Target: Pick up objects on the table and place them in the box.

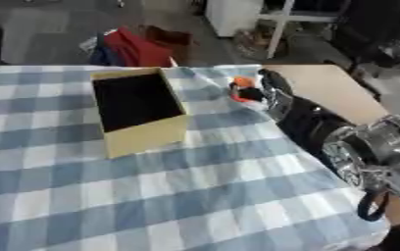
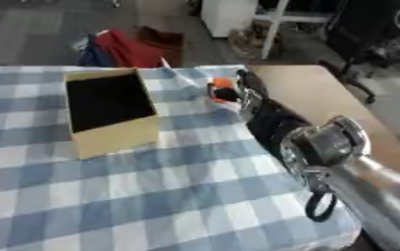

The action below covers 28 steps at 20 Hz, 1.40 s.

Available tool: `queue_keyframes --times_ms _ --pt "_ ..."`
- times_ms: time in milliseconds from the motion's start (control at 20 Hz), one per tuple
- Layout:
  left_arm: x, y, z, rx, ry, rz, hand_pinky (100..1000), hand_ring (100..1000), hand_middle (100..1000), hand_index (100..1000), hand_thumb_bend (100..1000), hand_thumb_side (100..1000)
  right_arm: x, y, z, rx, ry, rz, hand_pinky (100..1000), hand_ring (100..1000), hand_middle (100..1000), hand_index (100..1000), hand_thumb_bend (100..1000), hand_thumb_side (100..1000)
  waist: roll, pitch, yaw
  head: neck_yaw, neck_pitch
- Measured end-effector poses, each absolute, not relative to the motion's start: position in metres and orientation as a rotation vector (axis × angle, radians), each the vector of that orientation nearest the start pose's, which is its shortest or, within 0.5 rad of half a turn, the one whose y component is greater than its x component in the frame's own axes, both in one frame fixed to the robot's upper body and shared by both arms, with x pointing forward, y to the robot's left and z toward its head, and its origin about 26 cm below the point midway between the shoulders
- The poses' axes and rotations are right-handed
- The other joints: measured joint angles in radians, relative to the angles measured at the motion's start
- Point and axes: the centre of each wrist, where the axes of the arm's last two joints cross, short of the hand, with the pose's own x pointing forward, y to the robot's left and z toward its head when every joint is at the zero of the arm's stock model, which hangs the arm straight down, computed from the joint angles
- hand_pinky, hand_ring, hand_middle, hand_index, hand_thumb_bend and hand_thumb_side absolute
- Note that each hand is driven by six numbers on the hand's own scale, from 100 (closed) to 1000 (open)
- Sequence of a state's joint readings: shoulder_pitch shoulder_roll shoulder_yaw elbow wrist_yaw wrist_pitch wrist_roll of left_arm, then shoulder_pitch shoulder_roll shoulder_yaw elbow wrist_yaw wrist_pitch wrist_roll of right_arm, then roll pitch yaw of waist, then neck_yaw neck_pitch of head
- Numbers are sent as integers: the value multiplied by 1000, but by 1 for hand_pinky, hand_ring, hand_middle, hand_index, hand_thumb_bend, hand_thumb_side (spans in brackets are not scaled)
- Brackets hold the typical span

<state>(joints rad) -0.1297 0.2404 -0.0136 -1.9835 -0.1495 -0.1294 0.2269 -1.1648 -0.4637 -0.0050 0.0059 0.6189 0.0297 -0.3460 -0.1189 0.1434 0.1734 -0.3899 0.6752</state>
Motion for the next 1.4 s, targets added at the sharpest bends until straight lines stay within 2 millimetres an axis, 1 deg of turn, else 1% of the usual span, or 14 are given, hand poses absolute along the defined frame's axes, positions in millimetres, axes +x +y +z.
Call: queue_keyframes --times_ms 200,750,1050,1400 --pt "282 261 143 380 -2263 -141 825 641 598 756 100 611 476 -371 85 -1072 -1104 490 746 709 799 941 447 661 -1 0 5 0 0" --pt "283 261 143 379 -2265 -141 825 640 597 756 100 613 475 -371 84 -1071 -1095 496 747 713 799 941 469 620 -3 9 12 0 0" --pt "283 261 144 379 -2266 -141 826 640 597 756 100 614 473 -373 80 -1065 -1079 501 746 712 789 934 419 612 -3 11 13 0 0" --pt "283 261 144 379 -2266 -141 826 639 597 755 100 615 473 -372 79 -1062 -1076 505 745 708 769 911 398 595 -2 16 14 0 0"
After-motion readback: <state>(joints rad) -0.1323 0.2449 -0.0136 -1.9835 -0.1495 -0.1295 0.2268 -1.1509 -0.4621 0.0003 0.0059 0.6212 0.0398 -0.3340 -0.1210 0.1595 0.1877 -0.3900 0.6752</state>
